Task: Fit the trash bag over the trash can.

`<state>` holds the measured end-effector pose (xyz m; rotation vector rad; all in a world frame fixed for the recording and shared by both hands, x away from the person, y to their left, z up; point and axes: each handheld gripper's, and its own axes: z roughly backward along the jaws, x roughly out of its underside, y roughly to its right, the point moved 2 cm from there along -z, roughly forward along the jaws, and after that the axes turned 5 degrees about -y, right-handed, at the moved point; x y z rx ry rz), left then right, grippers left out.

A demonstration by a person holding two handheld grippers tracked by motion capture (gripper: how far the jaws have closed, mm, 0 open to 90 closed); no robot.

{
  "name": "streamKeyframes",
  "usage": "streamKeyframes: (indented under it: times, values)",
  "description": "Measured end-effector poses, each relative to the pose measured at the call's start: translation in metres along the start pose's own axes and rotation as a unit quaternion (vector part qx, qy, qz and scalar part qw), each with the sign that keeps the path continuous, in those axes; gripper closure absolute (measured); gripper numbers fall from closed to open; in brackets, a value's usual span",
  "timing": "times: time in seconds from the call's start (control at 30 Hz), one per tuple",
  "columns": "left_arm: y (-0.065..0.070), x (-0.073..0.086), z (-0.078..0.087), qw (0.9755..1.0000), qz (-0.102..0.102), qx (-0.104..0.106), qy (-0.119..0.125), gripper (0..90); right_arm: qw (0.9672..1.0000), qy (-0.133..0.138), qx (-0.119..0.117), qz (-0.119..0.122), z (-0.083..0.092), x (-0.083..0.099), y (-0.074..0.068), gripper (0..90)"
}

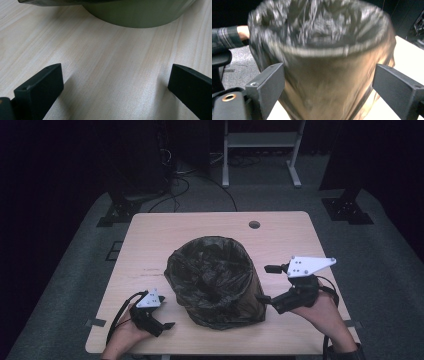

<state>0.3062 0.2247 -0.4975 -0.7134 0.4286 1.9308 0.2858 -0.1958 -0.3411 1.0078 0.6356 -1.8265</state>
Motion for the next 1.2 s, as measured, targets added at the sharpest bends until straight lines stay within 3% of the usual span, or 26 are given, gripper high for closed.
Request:
streamKeyframes:
  times: [0.2, 0.43, 0.53, 0.67, 0.77, 1.0, 1.2]
  values:
    - [0.0, 0.0, 0.0, 1.0, 0.002, 0.0, 0.001, 0.0, 0.9996, -0.021, -0.009, -0.018, -0.005, 0.034, -0.001, 10.2]
    - [0.0, 0.0, 0.0, 1.0, 0.001, 0.0, 0.001, 0.0, 0.9982, -0.048, 0.007, -0.033, -0.022, 0.077, 0.0, 10.2]
    - [0.0, 0.0, 0.0, 1.0, 0.001, 0.0, 0.001, 0.0, 0.9957, -0.079, -0.001, -0.047, -0.036, 0.098, 0.003, 10.2]
    - [0.0, 0.0, 0.0, 1.0, 0.001, 0.0, 0.001, 0.0, 0.9912, -0.12, 0.006, -0.056, -0.053, 0.119, 0.008, 10.1]
    - [0.0, 0.0, 0.0, 1.0, 0.001, 0.0, 0.001, 0.0, 0.9862, -0.153, 0.004, -0.063, -0.06, 0.126, 0.012, 10.1]
    - [0.0, 0.0, 0.0, 1.0, 0.001, 0.0, 0.001, 0.0, 0.9822, -0.179, 0.037, -0.044, -0.068, 0.138, 0.013, 10.0]
    - [0.0, 0.0, 0.0, 1.0, 0.0, 0.001, 0.001, 0.0, 0.983, -0.171, 0.049, -0.046, -0.068, 0.14, 0.013, 9.9]
